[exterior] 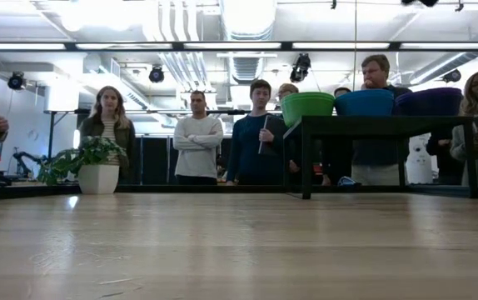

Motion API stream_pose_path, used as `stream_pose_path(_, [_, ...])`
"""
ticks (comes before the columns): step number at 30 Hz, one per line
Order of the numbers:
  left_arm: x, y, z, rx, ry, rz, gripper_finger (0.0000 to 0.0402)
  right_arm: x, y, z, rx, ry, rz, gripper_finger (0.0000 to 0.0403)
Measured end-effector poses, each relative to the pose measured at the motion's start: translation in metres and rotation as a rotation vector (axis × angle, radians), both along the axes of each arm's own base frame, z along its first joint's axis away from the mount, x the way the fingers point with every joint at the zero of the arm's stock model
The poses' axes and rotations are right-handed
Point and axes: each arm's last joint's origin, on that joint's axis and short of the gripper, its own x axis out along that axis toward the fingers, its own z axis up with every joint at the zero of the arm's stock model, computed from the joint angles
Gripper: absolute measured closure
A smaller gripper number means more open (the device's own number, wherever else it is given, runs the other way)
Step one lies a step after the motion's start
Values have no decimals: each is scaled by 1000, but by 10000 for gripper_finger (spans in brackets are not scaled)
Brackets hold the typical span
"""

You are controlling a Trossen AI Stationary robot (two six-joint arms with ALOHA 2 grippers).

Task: Pick & Place Mini bowls
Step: Return to Home Position

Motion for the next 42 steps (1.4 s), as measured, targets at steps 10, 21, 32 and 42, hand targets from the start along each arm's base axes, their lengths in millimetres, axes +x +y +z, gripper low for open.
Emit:
stream_pose_path(10, [-11,10,7,15,-21,-124,401,-10,21,15,90,-194,509,394])
stream_pose_path(21, [-20,30,13,-3,-59,-161,401,-54,2,12,110,-476,545,394])
stream_pose_path(32, [-57,42,-2,-5,-177,-98,401,-79,-9,-10,126,-570,539,394])
stream_pose_path(42, [-100,43,-15,-11,-282,-63,401,-92,-16,-15,115,-665,535,394])
